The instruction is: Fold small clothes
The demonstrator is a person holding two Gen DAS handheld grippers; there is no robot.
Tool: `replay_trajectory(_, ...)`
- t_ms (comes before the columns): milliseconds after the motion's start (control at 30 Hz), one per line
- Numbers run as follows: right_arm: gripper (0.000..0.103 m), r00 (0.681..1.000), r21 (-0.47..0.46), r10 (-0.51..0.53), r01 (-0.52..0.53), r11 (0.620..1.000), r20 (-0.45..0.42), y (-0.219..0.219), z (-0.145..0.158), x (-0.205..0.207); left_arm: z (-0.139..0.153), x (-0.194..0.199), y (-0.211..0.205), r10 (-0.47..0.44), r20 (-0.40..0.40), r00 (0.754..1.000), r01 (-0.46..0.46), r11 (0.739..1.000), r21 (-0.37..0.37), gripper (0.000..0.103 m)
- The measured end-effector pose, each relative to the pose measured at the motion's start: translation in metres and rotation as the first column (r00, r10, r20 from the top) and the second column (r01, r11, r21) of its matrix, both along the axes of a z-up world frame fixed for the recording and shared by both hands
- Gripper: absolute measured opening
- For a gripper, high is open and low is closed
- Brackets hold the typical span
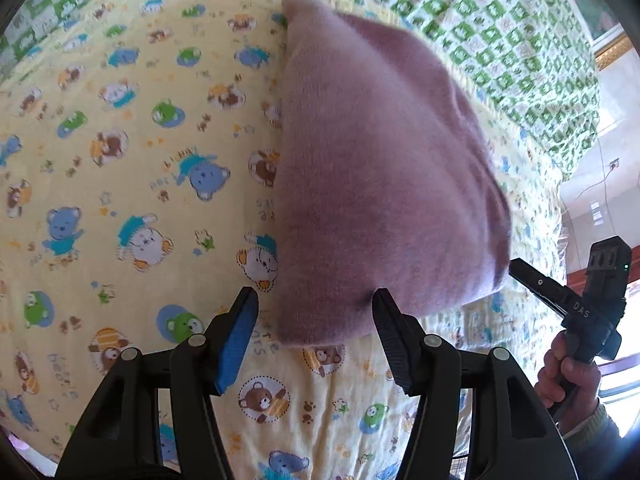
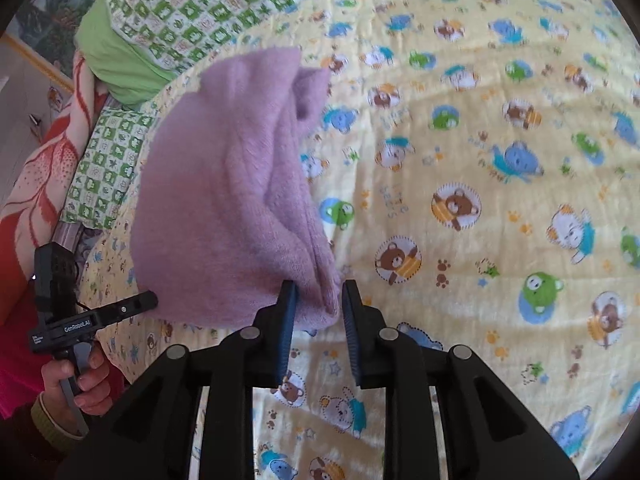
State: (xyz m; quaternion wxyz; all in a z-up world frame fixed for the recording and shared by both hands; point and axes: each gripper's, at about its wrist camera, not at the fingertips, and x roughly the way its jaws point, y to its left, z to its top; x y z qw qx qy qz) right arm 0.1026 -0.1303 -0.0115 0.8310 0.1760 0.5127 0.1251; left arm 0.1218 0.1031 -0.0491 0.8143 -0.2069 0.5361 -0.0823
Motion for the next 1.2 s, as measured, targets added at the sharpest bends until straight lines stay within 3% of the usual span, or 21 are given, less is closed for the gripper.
replay_trajectory(133, 0.025, 0.992, 0.013, 0.037, -0.039, 0.999, 0.121, 0.017, 0.032, -0.002, 0.032, 0.004, 0.0, 0.001, 0.09, 0.996, 0.001, 1.0, -0.02, 0.059)
replay_trajectory(267, 0.025, 0.981, 0.022, 0.113, -0.117, 0.993, 0.159, 0.051, 0.045, 0.015, 0.047, 0.021, -0.014, -0.03, 0.151, 0.988, 0.036, 0.999, -0.037, 0.059)
replay_trajectory(400, 0.024, 0.99, -0.039, 0.11, -0.107, 0.993, 0.091, 0.067, 0.024, 0.043, 0.022, 0.04, -0.03, -0.085, 0.102, 0.991, 0.086, 0.996, -0.001, 0.058)
replay_trajectory(500, 0.013, 0.999, -0.025, 0.047, -0.047, 0.999, -0.006, 0.054, -0.008, 0.059, 0.008, 0.046, -0.037, -0.103, 0.082, 0.991, 0.1, 0.994, 0.031, 0.058)
replay_trajectory(567, 0.012, 0.999, 0.003, 0.034, -0.034, 0.999, -0.002, 0.047, -0.016, 0.059, 0.013, 0.044, -0.04, -0.114, 0.091, 0.989, 0.11, 0.993, 0.054, 0.059)
replay_trajectory(867, 0.016, 0.998, 0.015, 0.027, -0.028, 1.0, 0.053, 0.044, 0.012, 0.036, 0.022, 0.01, -0.017, -0.062, 0.095, 0.994, 0.06, 0.998, 0.023, 0.06)
replay_trajectory(1067, 0.017, 0.997, -0.023, 0.03, -0.028, 0.999, 0.076, 0.046, 0.024, 0.012, 0.018, -0.011, -0.012, -0.037, 0.1, 0.994, 0.031, 0.998, 0.063, 0.064)
replay_trajectory(1200, 0.025, 0.996, -0.052, 0.031, -0.026, 0.998, 0.083, 0.05, 0.025, 0.0, 0.016, -0.023, -0.013, -0.023, 0.114, 0.993, 0.01, 0.994, 0.113, 0.065)
